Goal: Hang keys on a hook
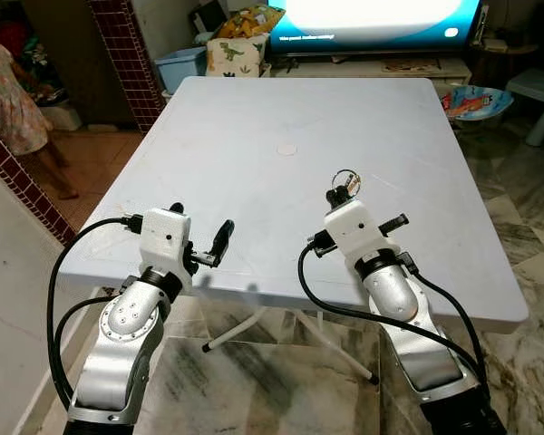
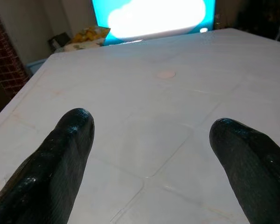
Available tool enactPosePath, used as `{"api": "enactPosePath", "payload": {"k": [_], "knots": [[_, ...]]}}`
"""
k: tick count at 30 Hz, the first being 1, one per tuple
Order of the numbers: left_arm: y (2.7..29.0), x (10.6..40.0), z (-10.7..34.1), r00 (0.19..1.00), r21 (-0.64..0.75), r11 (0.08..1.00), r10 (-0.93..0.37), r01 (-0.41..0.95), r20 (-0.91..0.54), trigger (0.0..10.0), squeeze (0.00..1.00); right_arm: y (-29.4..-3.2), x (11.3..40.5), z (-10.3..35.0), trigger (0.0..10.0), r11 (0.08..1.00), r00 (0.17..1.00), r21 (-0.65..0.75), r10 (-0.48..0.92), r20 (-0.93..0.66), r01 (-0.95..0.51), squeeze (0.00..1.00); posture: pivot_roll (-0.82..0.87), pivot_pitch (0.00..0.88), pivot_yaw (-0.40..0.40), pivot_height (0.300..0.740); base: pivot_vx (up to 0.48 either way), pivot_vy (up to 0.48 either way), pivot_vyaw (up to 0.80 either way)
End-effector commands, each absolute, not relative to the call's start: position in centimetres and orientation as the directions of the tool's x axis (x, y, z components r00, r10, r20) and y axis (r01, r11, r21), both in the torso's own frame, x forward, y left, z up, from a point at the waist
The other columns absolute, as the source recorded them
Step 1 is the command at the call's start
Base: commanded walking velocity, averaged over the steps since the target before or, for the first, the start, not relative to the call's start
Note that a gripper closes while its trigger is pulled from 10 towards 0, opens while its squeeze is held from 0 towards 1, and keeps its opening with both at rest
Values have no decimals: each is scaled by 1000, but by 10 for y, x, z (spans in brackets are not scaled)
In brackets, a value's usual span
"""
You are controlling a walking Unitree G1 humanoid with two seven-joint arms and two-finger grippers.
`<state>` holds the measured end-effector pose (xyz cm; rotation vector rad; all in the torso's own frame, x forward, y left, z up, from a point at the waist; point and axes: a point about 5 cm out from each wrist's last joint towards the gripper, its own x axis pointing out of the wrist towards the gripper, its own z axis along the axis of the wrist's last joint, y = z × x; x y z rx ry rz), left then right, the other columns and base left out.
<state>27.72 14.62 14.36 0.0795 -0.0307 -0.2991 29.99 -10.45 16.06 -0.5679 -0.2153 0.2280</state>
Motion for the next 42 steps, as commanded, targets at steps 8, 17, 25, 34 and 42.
{"api": "enactPosePath", "payload": {"k": [8, 17, 25, 34, 42], "knots": [[153, 276, 140, 964, 109, 958, -267, 265, 10, 10000, 0, -94, 298, 167, 10000, 813, 933, -554, 320, 165, -181, 0, -31, 29, 87, 740, 0, 0, 800], [150, 278, 140, 961, 112, 956, -276, 273, 12, 10000, 0, -89, 297, 166, 10000, 802, 924, -561, 348, 157, -207, 0, -30, 24, 89, 740, 0, 0, 800], [149, 279, 140, 962, 110, 956, -274, 272, 7, 10000, 0, -89, 297, 165, 10000, 801, 923, -559, 353, 153, -213, 0, -32, 24, 88, 740, 0, 0, 800], [151, 279, 139, 968, 114, 963, -249, 246, 12, 10000, 0, -86, 297, 165, 10000, 801, 920, -555, 361, 152, -223, 0, -29, 32, 83, 740, 0, 0, 800], [149, 279, 137, 968, 104, 963, -249, 247, 8, 10000, 0, -86, 296, 163, 10000, 801, 919, -551, 366, 144, -233, 0, -31, 36, 83, 740, 0, 0, 800]]}}
